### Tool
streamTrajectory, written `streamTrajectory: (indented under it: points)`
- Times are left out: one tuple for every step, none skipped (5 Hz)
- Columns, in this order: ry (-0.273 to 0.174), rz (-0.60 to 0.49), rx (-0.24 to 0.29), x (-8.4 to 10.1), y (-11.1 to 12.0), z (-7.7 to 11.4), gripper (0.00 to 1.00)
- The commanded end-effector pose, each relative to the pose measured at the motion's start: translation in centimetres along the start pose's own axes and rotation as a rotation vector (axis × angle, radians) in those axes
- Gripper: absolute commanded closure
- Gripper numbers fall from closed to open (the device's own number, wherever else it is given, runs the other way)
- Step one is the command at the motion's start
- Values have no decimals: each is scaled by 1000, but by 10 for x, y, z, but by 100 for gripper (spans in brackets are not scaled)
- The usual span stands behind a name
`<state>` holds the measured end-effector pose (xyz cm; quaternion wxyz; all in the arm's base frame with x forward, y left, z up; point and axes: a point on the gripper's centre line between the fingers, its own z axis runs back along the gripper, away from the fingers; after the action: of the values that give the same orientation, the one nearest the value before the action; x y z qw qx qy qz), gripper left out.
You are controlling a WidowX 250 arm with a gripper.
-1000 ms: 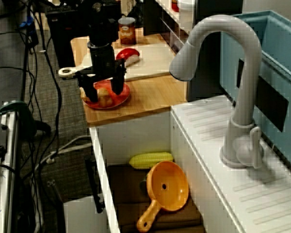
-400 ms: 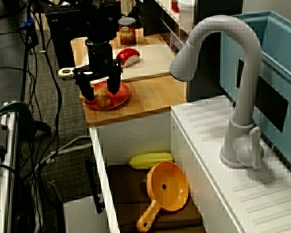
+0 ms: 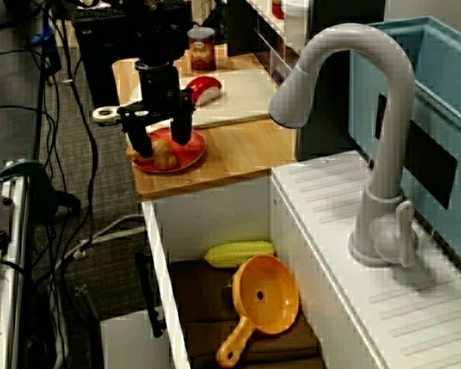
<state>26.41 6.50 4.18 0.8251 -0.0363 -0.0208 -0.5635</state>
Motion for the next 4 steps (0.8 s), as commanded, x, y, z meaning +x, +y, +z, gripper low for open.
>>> streamTrajectory:
  points:
    - [-19, 8, 56, 0, 4, 17, 0]
    - [-19, 11, 56, 3, 0, 19, 0]
    - [-37, 8, 38, 4, -1, 19, 0]
    - [-64, 24, 54, 5, 0, 19, 0]
